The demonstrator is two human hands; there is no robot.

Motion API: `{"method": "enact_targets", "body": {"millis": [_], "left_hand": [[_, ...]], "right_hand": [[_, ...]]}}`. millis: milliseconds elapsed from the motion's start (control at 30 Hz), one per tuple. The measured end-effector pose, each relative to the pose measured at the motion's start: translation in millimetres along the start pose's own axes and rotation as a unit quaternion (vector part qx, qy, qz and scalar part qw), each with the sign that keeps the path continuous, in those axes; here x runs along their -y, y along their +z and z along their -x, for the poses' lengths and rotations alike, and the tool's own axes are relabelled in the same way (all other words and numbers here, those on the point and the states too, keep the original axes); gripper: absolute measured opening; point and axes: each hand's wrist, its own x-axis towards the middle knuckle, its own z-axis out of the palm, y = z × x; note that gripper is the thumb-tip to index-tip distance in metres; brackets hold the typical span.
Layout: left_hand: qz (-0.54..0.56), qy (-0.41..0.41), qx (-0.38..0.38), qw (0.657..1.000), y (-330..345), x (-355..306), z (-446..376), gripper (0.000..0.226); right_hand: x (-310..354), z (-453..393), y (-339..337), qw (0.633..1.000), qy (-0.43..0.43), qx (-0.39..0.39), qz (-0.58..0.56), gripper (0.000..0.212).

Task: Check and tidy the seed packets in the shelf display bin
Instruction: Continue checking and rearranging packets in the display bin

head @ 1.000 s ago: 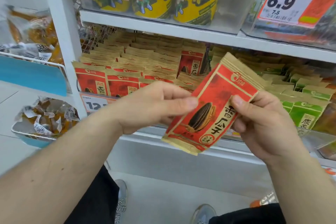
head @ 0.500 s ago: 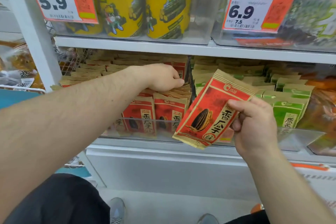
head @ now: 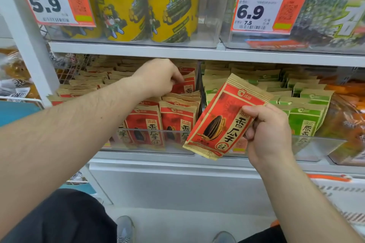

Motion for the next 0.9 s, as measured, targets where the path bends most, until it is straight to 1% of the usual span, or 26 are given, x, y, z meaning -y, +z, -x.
{"method": "enact_targets", "body": {"millis": [100, 167, 267, 333, 367, 400, 467, 500, 567, 633, 700, 800, 867, 900], "left_hand": [[0.041, 0.011, -0.088, 0.995, 2, 6, 25, 0.030], [0.086, 0.032, -0.147, 0.985, 2, 7, 42, 0.037], [0.126, 0.093, -0.240, 0.958, 0, 7, 63, 0.039], [0.141, 0.109, -0.304, 0.936, -3, 6, 74, 0.042], [0.157, 0.105, -0.337, 0.922, -4, 5, 79, 0.044], [0.184, 0.094, -0.368, 0.907, -5, 5, 84, 0.046], [0.232, 0.073, -0.421, 0.874, -5, 2, 94, 0.046], [0.247, 0.063, -0.442, 0.860, -4, 2, 98, 0.046], [0.275, 0.040, -0.479, 0.832, 0, 5, 105, 0.043], [0.311, 0.012, -0.513, 0.800, 1, 13, 110, 0.041], [0.335, -0.019, -0.553, 0.762, 1, 23, 114, 0.043], [0.349, -0.053, -0.614, 0.706, -1, 42, 123, 0.040], [0.363, -0.059, -0.637, 0.678, -3, 52, 128, 0.039], [0.367, -0.061, -0.641, 0.672, -4, 55, 130, 0.038]], "right_hand": [[-1, 1, 0, 1.000, -0.003, -0.005, 0.004, 0.037], [-2, 2, 1, 1.000, -0.010, -0.015, 0.005, 0.040], [-4, 3, 2, 0.999, -0.023, -0.023, 0.005, 0.039], [-5, 1, 1, 0.999, -0.040, -0.025, -0.010, 0.046], [-4, 0, 0, 0.998, -0.053, -0.019, -0.018, 0.049], [-2, 0, 0, 0.997, -0.073, -0.008, -0.016, 0.045], [6, -1, 0, 0.992, -0.124, 0.006, -0.004, 0.029], [11, 0, 1, 0.988, -0.157, 0.012, 0.003, 0.025], [22, 0, 3, 0.972, -0.231, 0.029, 0.042, 0.018], [31, 0, 9, 0.954, -0.280, 0.053, 0.094, 0.010], [36, 0, 15, 0.940, -0.304, 0.051, 0.144, 0.011], [42, -6, 22, 0.917, -0.332, 0.032, 0.217, 0.013], [43, -14, 28, 0.904, -0.348, 0.052, 0.243, 0.012], [41, -18, 33, 0.896, -0.351, 0.075, 0.262, 0.014]]}}
